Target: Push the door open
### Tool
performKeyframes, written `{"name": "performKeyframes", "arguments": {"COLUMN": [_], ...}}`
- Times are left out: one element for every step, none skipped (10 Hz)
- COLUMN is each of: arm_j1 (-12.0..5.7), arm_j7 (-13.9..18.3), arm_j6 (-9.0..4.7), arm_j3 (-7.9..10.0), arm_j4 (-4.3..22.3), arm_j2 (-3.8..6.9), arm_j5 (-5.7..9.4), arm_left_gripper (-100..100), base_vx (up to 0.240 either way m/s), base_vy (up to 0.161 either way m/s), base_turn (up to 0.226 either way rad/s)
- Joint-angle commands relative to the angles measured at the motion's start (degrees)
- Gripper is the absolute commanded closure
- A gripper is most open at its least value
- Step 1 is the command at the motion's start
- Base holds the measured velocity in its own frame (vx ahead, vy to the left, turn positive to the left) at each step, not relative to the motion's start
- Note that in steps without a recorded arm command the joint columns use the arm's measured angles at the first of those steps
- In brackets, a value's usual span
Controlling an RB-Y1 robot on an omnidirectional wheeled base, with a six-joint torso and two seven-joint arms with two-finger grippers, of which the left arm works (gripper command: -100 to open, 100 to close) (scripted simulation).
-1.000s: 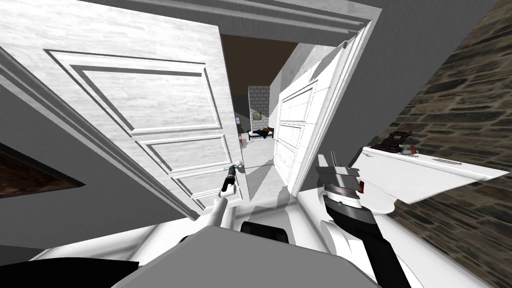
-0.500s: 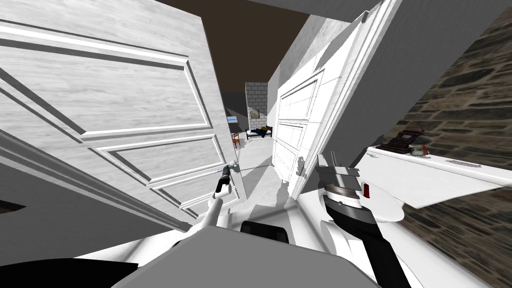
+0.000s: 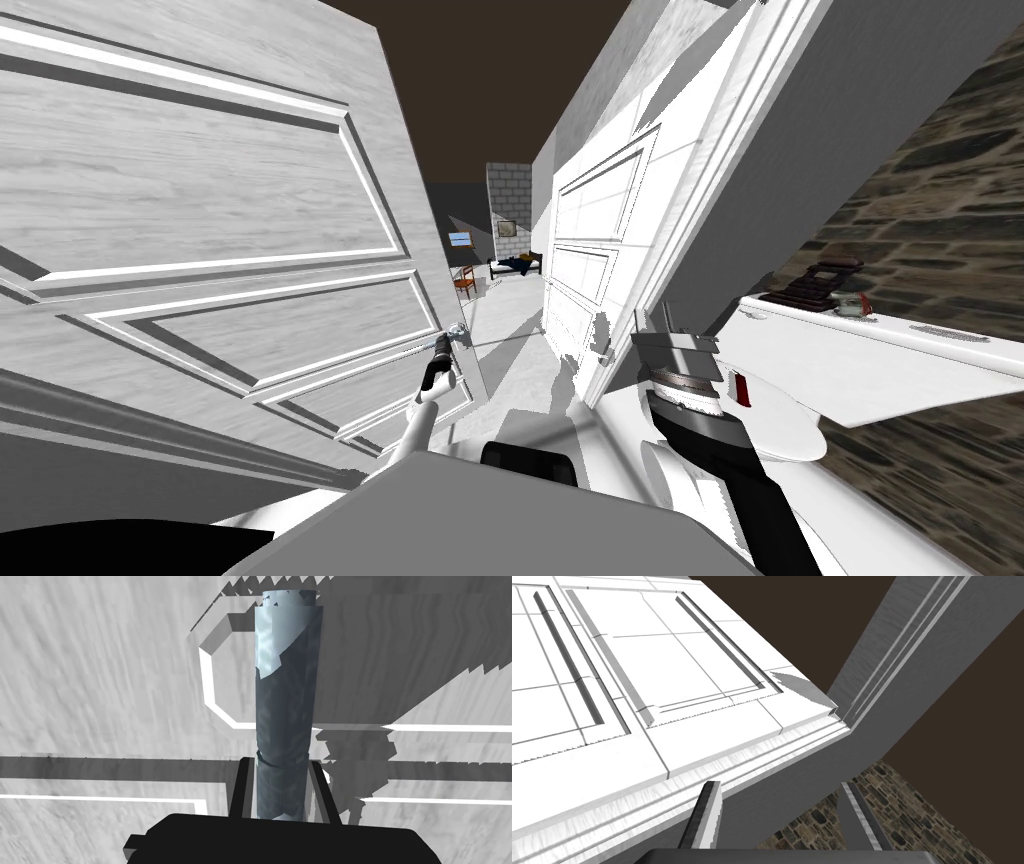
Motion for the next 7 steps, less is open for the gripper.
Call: {"name": "performKeyframes", "arguments": {"arm_j1": [-0.15,0.06,0.48,0.69,1.10,1.31,1.31], "arm_j7": [-1.15,-1.62,-2.55,-3.02,-3.96,-4.43,-4.43], "arm_j6": [-0.60,-0.57,-0.53,-0.51,-0.46,-0.44,-0.44], "arm_j3": [1.78,2.31,3.39,3.92,5.00,5.53,5.53], "arm_j4": [0.03,-0.19,-0.63,-0.86,-1.30,-1.52,-1.52], "arm_j2": [0.98,1.05,1.19,1.22,1.27,1.30,1.30], "arm_j5": [1.06,1.64,2.79,3.37,4.52,5.10,5.10], "arm_left_gripper": [100,100,100,100,100,100,100], "base_vx": [0.123,0.110,0.125,0.126,0.153,0.156,0.084], "base_vy": [-0.007,0.005,-0.018,-0.011,-0.002,-0.010,0.009], "base_turn": [-0.016,-0.027,-0.054,-0.013,-0.040,-0.017,0.007]}}
